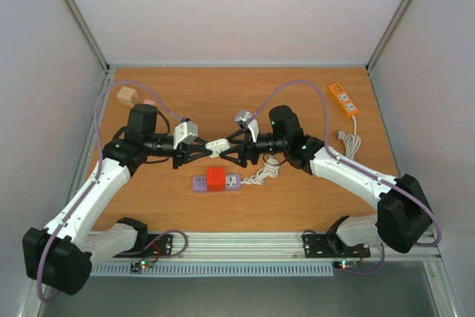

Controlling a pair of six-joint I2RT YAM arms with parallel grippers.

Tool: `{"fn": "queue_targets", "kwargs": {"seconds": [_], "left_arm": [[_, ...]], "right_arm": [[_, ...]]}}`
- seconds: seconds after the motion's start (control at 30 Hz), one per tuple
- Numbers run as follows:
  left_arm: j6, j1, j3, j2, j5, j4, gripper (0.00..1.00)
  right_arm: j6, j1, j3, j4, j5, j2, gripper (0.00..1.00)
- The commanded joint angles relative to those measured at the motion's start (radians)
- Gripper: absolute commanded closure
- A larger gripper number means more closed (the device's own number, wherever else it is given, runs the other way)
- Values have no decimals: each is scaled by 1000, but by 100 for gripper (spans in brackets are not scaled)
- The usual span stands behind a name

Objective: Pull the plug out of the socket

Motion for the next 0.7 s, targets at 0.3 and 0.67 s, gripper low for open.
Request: {"fn": "queue_targets", "kwargs": {"seconds": [0.3, 0.67], "left_arm": [[28, -61, -22, 9, 82, -106, 99], [-23, -62, -22, 7, 83, -66, 99]], "right_arm": [[69, -28, 107, 129, 103, 3, 25], [129, -27, 138, 125, 108, 21, 25]]}}
